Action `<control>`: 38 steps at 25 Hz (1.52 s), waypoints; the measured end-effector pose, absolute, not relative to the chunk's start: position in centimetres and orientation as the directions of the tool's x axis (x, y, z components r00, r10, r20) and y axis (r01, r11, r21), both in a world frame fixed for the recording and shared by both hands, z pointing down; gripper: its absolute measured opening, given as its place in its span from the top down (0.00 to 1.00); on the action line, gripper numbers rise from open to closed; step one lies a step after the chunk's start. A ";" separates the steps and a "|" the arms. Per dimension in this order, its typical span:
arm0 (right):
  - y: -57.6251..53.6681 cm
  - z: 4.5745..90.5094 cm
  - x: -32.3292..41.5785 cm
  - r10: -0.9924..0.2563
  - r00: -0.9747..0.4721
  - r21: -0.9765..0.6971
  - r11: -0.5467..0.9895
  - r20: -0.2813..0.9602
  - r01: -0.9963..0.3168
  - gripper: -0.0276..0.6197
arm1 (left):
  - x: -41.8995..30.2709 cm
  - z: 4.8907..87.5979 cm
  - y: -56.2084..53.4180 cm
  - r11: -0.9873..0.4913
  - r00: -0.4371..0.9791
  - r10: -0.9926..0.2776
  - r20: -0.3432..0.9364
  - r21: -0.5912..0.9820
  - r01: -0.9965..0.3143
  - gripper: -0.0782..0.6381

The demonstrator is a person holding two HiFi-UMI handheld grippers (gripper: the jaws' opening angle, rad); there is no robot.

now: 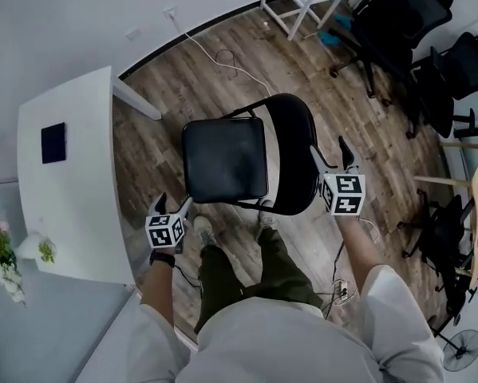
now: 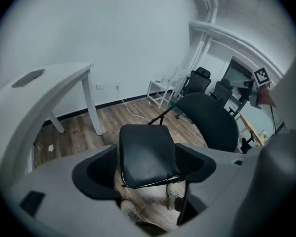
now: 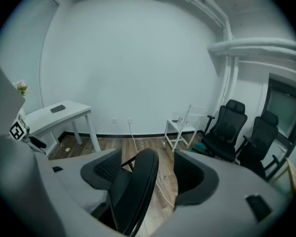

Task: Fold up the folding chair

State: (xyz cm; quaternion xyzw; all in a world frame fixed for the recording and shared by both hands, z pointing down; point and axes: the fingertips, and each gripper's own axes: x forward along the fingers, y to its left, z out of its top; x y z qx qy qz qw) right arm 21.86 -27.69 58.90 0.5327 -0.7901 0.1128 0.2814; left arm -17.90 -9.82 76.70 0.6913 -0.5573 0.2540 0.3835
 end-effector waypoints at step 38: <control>-40.3 79.0 16.3 -0.048 -0.602 -0.550 0.353 0.797 -0.757 0.86 | -18.3 113.6 -16.6 0.214 0.867 -0.301 0.397 0.914 -0.344 0.36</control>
